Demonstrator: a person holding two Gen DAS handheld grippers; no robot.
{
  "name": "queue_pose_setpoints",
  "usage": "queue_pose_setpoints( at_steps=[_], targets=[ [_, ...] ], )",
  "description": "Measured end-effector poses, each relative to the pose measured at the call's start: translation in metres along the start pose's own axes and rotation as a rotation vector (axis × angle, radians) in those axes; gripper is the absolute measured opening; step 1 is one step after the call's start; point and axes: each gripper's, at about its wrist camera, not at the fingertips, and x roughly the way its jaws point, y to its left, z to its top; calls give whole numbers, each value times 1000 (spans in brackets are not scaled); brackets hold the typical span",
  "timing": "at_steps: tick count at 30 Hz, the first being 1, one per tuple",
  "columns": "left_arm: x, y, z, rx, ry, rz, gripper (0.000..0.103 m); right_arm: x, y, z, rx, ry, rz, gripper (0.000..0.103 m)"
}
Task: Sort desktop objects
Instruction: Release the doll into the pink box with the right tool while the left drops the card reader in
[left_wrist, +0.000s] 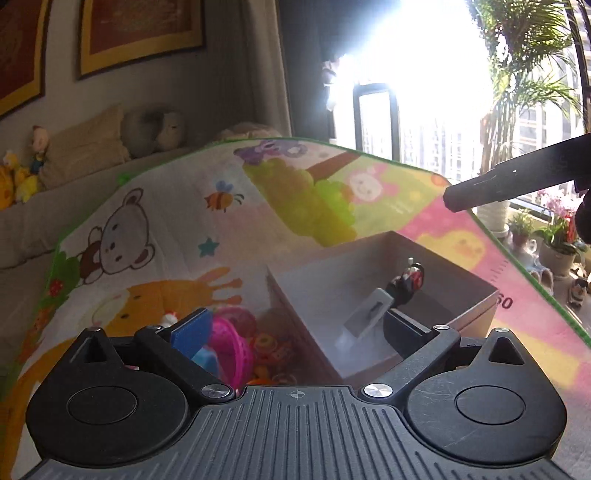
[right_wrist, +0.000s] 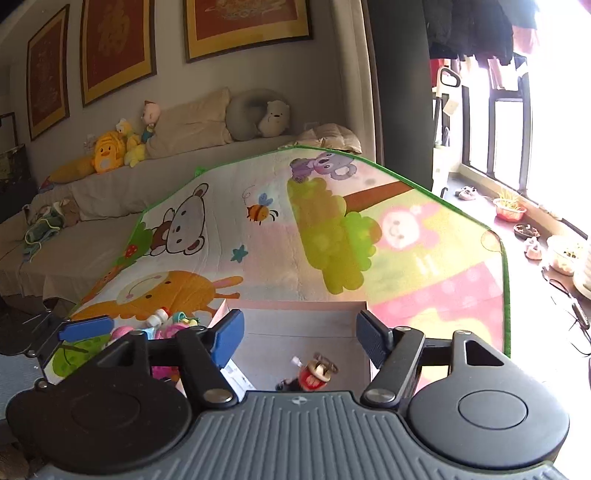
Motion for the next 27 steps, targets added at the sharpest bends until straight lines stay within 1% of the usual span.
queue_pose_setpoints(
  at_steps=[1, 2, 4, 7, 9, 10, 11, 12, 13, 15, 17, 20, 22, 24, 25, 27],
  targets=[
    [-4, 8, -13, -6, 20, 26, 103, -1, 3, -8, -23, 0, -19, 82],
    [-8, 16, -26, -13, 46, 55, 103, -2, 8, -15, -51, 0, -32, 84],
    [-15, 35, -50, -45, 101, 116, 103, -4, 23, -30, -123, 7, -37, 84],
    [-24, 65, -75, -122, 147, 222, 103, -9, 63, -51, -243, 10, 26, 89],
    [-30, 83, -85, -174, 143, 298, 103, -9, 97, -65, -331, -3, 74, 89],
    [-32, 90, -89, -201, 136, 329, 103, -9, 116, -73, -376, -26, 77, 86],
    [-35, 98, -93, -235, 128, 348, 103, -6, 133, -80, -425, -43, 76, 71],
    [-37, 104, -96, -273, 120, 359, 103, 0, 147, -86, -468, -40, 82, 62],
    [-39, 109, -101, -316, 118, 361, 103, 10, 165, -91, -501, -21, 101, 50],
    [-43, 121, -103, -394, 101, 335, 103, 28, 188, -97, -514, 25, 136, 49],
    [-45, 127, -105, -444, 88, 328, 103, 46, 203, -100, -516, 55, 136, 49],
    [-46, 132, -107, -481, 81, 306, 103, 77, 216, -101, -492, 115, 104, 48],
    [-46, 132, -108, -488, 80, 299, 103, 96, 217, -101, -454, 186, 100, 43],
    [-46, 132, -110, -494, 76, 293, 103, 102, 211, -101, -373, 262, 144, 39],
    [-46, 132, -110, -498, 74, 292, 103, 99, 209, -100, -347, 285, 175, 38],
    [-46, 132, -110, -502, 75, 291, 103, 87, 202, -100, -302, 338, 282, 39]
  ],
)
